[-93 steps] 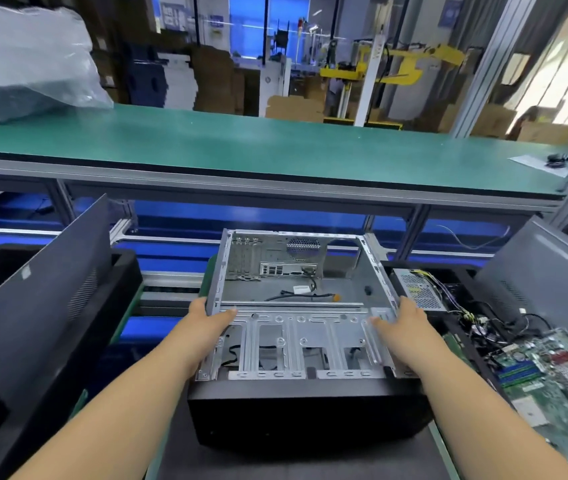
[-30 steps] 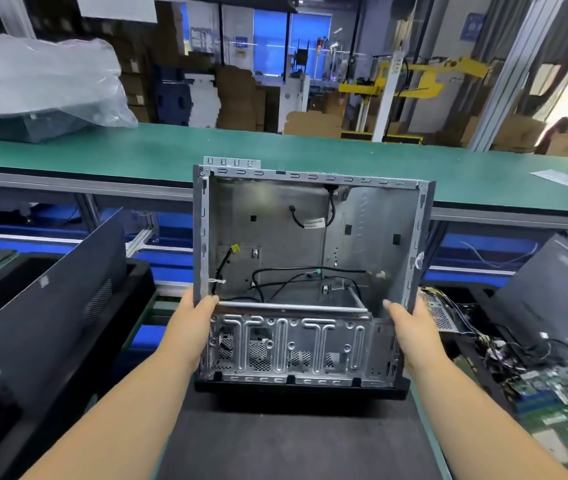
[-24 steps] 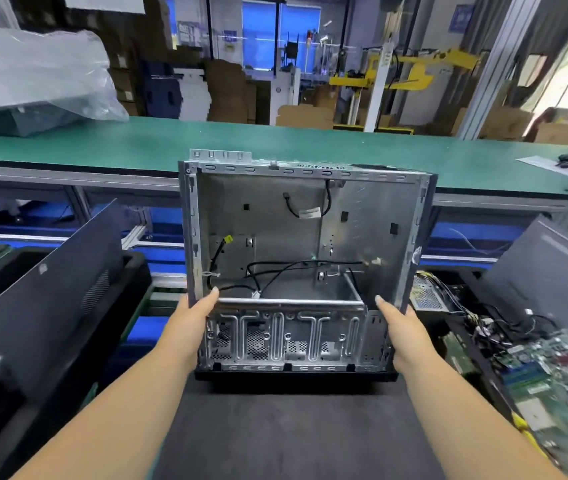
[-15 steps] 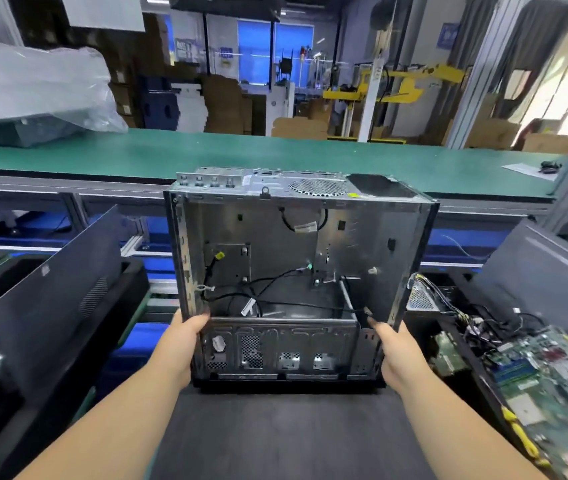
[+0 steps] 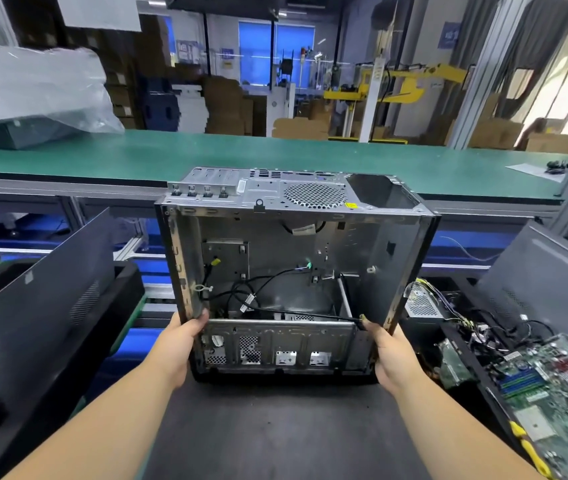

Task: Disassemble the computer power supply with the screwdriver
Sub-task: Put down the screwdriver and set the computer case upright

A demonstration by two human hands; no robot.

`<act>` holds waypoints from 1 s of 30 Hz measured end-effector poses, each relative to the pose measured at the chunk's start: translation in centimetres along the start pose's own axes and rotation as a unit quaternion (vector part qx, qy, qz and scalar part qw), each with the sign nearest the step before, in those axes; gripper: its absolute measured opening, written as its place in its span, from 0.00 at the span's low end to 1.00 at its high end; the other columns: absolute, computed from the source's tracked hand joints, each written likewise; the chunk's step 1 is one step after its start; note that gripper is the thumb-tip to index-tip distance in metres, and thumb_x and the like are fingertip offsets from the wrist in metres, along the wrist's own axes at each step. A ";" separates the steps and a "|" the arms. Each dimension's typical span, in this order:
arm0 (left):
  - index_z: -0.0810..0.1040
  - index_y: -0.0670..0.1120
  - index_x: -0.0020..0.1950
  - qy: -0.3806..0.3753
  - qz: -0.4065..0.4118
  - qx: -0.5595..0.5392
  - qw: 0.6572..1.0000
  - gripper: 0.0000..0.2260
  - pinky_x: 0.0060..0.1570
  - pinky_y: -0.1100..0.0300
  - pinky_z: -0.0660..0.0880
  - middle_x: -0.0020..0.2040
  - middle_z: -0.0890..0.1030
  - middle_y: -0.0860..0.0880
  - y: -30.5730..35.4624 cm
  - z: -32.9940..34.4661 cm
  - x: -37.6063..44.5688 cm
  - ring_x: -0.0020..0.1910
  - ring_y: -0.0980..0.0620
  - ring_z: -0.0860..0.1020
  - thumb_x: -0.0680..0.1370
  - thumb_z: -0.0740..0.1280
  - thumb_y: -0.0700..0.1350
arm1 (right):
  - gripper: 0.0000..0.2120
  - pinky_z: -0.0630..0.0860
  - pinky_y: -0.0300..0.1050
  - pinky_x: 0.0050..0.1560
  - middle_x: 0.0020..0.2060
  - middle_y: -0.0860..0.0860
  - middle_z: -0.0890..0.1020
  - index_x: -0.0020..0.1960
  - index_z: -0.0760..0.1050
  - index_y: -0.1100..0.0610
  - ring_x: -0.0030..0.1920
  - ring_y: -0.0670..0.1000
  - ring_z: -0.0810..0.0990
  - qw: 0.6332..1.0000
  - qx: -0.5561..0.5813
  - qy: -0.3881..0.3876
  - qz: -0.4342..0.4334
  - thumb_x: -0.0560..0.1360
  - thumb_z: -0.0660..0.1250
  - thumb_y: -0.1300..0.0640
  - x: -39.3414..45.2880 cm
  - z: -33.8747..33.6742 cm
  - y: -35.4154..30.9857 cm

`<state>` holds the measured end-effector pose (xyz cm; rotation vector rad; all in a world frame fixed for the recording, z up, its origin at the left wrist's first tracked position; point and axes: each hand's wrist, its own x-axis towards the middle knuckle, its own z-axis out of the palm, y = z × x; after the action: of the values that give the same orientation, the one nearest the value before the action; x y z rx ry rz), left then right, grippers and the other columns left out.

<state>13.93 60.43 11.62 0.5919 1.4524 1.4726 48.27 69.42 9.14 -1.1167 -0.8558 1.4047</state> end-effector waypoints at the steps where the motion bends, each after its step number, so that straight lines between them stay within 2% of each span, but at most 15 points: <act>1: 0.72 0.58 0.67 -0.005 0.001 0.002 1.000 0.18 0.73 0.48 0.60 0.58 0.77 0.62 0.1 0.1 0.3 0.66 0.54 0.68 0.78 0.70 0.50 | 0.15 0.63 0.60 0.74 0.61 0.49 0.82 0.63 0.78 0.51 0.67 0.51 0.76 1.000 0.001 -0.001 -0.001 0.78 0.70 0.60 0.4 0.1 0.0; 6: 0.72 0.57 0.69 -0.013 0.004 -0.004 1.000 0.19 0.74 0.43 0.60 0.65 0.77 0.57 0.8 1.1 1.4 0.70 0.51 0.69 0.79 0.69 0.50 | 0.18 0.61 0.55 0.75 0.58 0.41 0.83 0.66 0.75 0.47 0.64 0.43 0.77 1.000 -0.005 -0.026 -0.008 0.78 0.70 0.57 2.5 0.6 -0.2; 9: 0.74 0.59 0.65 -0.008 0.001 0.000 1.000 0.15 0.73 0.41 0.61 0.66 0.77 0.56 1.0 1.7 2.4 0.70 0.49 0.71 0.79 0.69 0.51 | 0.31 0.61 0.51 0.73 0.65 0.39 0.79 0.71 0.72 0.45 0.68 0.43 0.73 0.998 -0.010 -0.057 -0.014 0.70 0.75 0.46 3.6 1.0 -0.7; 11: 0.74 0.60 0.65 -0.009 -0.001 0.001 1.000 0.14 0.73 0.39 0.60 0.66 0.77 0.55 1.1 1.9 3.3 0.70 0.47 0.71 0.79 0.67 0.50 | 0.37 0.62 0.48 0.71 0.66 0.38 0.78 0.72 0.71 0.44 0.68 0.41 0.72 0.998 -0.007 -0.068 -0.016 0.65 0.77 0.41 4.3 1.2 -1.0; 13: 0.74 0.60 0.65 -0.004 -0.007 -0.002 1.000 0.15 0.73 0.38 0.59 0.67 0.77 0.54 1.3 2.3 4.1 0.71 0.45 0.70 0.79 0.67 0.51 | 0.37 0.64 0.45 0.69 0.65 0.39 0.78 0.71 0.72 0.45 0.68 0.41 0.73 0.997 -0.002 -0.076 -0.017 0.64 0.77 0.41 5.3 1.4 -1.1; 16: 0.75 0.61 0.64 -0.001 -0.013 -0.011 1.000 0.18 0.73 0.38 0.59 0.68 0.77 0.53 1.5 3.0 4.9 0.70 0.45 0.71 0.75 0.70 0.54 | 0.25 0.64 0.44 0.68 0.62 0.37 0.80 0.65 0.75 0.42 0.64 0.38 0.75 0.997 0.002 -0.078 0.002 0.69 0.77 0.46 6.5 1.5 -1.5; 18: 0.75 0.61 0.63 0.006 -0.013 -0.009 1.000 0.19 0.73 0.38 0.59 0.68 0.77 0.52 1.5 3.3 5.5 0.70 0.45 0.71 0.73 0.71 0.55 | 0.24 0.63 0.44 0.69 0.62 0.37 0.80 0.66 0.74 0.41 0.65 0.39 0.74 0.997 0.005 -0.078 0.009 0.72 0.76 0.48 7.2 1.5 -1.6; 20: 0.76 0.61 0.59 0.025 -0.004 -0.019 1.000 0.12 0.73 0.40 0.60 0.66 0.78 0.52 1.4 3.8 5.9 0.69 0.46 0.72 0.76 0.70 0.52 | 0.27 0.63 0.46 0.71 0.65 0.39 0.79 0.68 0.73 0.42 0.67 0.42 0.73 0.997 -0.003 -0.080 0.008 0.71 0.76 0.46 7.5 1.6 -1.8; 23: 0.73 0.59 0.58 0.087 0.006 -0.025 0.996 0.09 0.71 0.44 0.64 0.63 0.79 0.53 0.9 5.0 6.1 0.68 0.47 0.73 0.79 0.68 0.50 | 0.25 0.64 0.46 0.69 0.63 0.37 0.79 0.62 0.75 0.36 0.66 0.42 0.74 0.996 -0.034 -0.084 0.019 0.66 0.76 0.38 7.3 1.6 -2.2; 24: 0.71 0.57 0.61 0.112 0.000 -0.023 0.993 0.13 0.71 0.45 0.65 0.64 0.77 0.53 0.7 5.5 6.0 0.69 0.46 0.72 0.79 0.68 0.53 | 0.27 0.65 0.46 0.69 0.62 0.35 0.79 0.62 0.75 0.35 0.66 0.42 0.74 0.995 -0.047 -0.087 0.022 0.64 0.75 0.36 7.2 1.4 -2.1; 25: 0.67 0.55 0.68 0.138 -0.008 -0.016 0.990 0.20 0.72 0.44 0.63 0.68 0.74 0.52 0.3 6.1 5.9 0.71 0.46 0.70 0.78 0.68 0.56 | 0.31 0.65 0.46 0.68 0.60 0.34 0.80 0.64 0.73 0.35 0.66 0.42 0.74 0.994 -0.063 -0.087 0.025 0.63 0.75 0.35 7.1 1.1 -2.0; 26: 0.58 0.54 0.75 0.163 -0.028 -0.012 0.986 0.31 0.73 0.43 0.60 0.74 0.68 0.51 -0.1 6.7 5.6 0.74 0.46 0.66 0.77 0.68 0.59 | 0.35 0.65 0.45 0.66 0.59 0.33 0.80 0.68 0.71 0.36 0.66 0.42 0.74 0.992 -0.085 -0.087 0.029 0.62 0.75 0.35 6.9 0.8 -1.8; 28: 0.44 0.53 0.80 0.183 -0.057 0.009 0.981 0.45 0.74 0.40 0.58 0.80 0.56 0.50 -0.5 8.3 4.5 0.77 0.45 0.59 0.75 0.70 0.61 | 0.42 0.65 0.44 0.66 0.61 0.35 0.78 0.75 0.65 0.42 0.67 0.44 0.73 0.983 -0.153 -0.092 0.032 0.65 0.76 0.38 6.5 -0.1 -1.3; 29: 0.43 0.51 0.80 0.181 -0.062 0.007 0.981 0.49 0.72 0.39 0.61 0.80 0.55 0.47 -0.8 9.1 4.0 0.76 0.42 0.61 0.73 0.72 0.62 | 0.42 0.66 0.44 0.66 0.64 0.36 0.76 0.77 0.62 0.43 0.67 0.45 0.72 0.977 -0.187 -0.098 0.028 0.68 0.77 0.41 6.3 -0.6 -1.0; 30: 0.45 0.48 0.81 0.178 -0.057 0.000 0.982 0.50 0.69 0.39 0.67 0.79 0.59 0.42 -1.1 9.9 3.7 0.73 0.38 0.67 0.71 0.74 0.61 | 0.41 0.66 0.44 0.66 0.65 0.38 0.74 0.78 0.60 0.43 0.67 0.45 0.71 0.971 -0.215 -0.102 0.021 0.70 0.76 0.44 6.2 -0.9 -0.9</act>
<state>21.11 68.28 11.29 0.2451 1.7290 1.5412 49.61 75.59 8.68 -1.3314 -1.3379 1.4234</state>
